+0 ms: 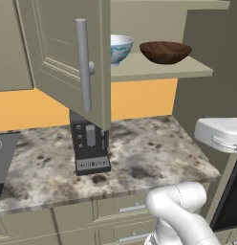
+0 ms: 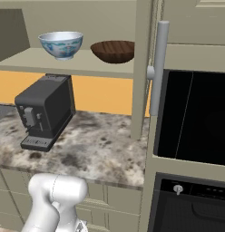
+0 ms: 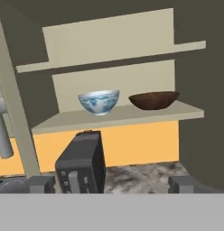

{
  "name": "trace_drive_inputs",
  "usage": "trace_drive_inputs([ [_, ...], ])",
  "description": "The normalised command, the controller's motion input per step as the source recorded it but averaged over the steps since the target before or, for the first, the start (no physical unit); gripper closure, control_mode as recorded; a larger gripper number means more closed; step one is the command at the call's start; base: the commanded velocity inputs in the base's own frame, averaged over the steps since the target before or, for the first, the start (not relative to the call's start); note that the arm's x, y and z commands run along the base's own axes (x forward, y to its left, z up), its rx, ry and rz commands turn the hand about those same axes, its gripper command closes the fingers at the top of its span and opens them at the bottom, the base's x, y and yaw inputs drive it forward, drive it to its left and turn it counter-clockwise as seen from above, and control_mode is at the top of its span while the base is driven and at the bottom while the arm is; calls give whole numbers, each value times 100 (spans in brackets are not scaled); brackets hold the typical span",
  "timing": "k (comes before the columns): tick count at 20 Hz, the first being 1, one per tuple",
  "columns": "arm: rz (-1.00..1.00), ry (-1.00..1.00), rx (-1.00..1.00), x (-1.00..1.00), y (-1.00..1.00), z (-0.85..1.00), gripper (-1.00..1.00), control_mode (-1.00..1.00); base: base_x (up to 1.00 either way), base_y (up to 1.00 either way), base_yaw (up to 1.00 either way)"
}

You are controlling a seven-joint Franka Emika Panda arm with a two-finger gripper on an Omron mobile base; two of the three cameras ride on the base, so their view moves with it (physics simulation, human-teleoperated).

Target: Move the bowls from the cabinet to the plates on the dining table.

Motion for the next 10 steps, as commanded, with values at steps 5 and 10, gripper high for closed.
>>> trace_drive_inputs([
  [5, 1, 13, 25, 57, -45, 3, -100, -100, 0, 0, 0],
  [10, 0, 15, 29, 55, -11, 14, -100, -100, 0, 0, 0],
])
